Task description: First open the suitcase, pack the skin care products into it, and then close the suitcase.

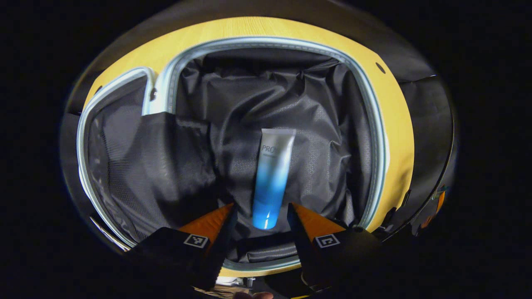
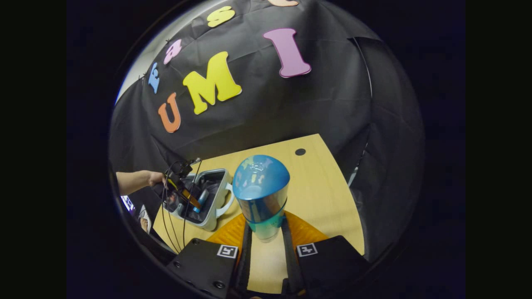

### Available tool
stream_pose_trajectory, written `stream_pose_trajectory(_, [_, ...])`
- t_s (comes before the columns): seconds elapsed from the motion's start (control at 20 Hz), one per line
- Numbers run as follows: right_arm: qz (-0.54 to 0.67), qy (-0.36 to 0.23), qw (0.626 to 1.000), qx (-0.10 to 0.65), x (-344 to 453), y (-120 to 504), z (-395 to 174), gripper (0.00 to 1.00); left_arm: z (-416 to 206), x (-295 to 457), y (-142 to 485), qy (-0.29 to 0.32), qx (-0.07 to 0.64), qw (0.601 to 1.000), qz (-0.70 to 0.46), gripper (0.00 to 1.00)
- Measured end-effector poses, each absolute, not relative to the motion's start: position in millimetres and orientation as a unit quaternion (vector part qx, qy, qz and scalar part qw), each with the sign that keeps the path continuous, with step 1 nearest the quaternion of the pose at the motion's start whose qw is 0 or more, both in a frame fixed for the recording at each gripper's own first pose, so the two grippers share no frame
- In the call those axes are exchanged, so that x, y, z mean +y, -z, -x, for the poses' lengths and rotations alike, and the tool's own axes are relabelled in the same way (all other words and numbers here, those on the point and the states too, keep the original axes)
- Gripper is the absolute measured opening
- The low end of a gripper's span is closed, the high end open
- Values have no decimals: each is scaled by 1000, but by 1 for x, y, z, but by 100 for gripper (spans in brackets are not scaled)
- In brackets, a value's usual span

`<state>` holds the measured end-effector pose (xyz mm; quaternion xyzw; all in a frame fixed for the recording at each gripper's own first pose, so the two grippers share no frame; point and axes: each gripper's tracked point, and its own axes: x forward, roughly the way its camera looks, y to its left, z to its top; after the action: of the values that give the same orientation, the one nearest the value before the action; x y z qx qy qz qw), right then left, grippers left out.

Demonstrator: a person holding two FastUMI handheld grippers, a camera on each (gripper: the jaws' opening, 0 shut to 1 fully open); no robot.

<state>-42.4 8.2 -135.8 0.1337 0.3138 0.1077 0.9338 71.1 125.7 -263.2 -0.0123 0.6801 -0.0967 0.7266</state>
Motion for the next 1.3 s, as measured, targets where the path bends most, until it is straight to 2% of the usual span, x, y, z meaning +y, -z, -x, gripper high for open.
stream_pose_trajectory(0.05, [-131, -120, 933, 313, 18, 133, 39, 34, -70, 126, 250, 95, 659, 746, 16, 89])
stream_pose_trajectory(0.1, [-130, -133, 932, 312, 30, 131, 35, 34, -68, 127, 237, 91, 637, 765, 21, 88])
stream_pose_trajectory(0.15, [-128, -148, 930, 311, 44, 128, 30, 33, -66, 126, 223, 89, 608, 789, 32, 80])
stream_pose_trajectory(0.2, [-127, -164, 928, 310, 59, 125, 26, 34, -61, 124, 208, 87, 581, 808, 46, 92])
stream_pose_trajectory(0.35, [-121, -215, 916, 315, 108, 120, 14, 34, -42, 133, 177, 71, 493, 862, 93, 94])
stream_pose_trajectory(0.55, [-113, -279, 893, 334, 179, 118, 0, 34, -2, 148, 158, 12, 391, 902, 184, 97])
stream_pose_trajectory(0.8, [-83, -324, 852, 403, 260, 143, -16, 34, 74, 161, 152, -38, 314, 926, 203, 96])
stream_pose_trajectory(0.95, [-75, -321, 813, 481, 296, 181, -26, 32, 115, 172, 153, -53, 306, 929, 202, 97])
stream_pose_trajectory(1.05, [-80, -306, 793, 521, 313, 198, -33, 35, 138, 185, 150, -67, 294, 932, 200, 96])
stream_pose_trajectory(1.2, [-98, -277, 768, 569, 333, 231, -42, 32, 159, 197, 136, -80, 264, 938, 209, 97])
stream_pose_trajectory(1.3, [-115, -249, 752, 599, 343, 253, -45, 34, 168, 202, 133, -89, 254, 940, 210, 97])
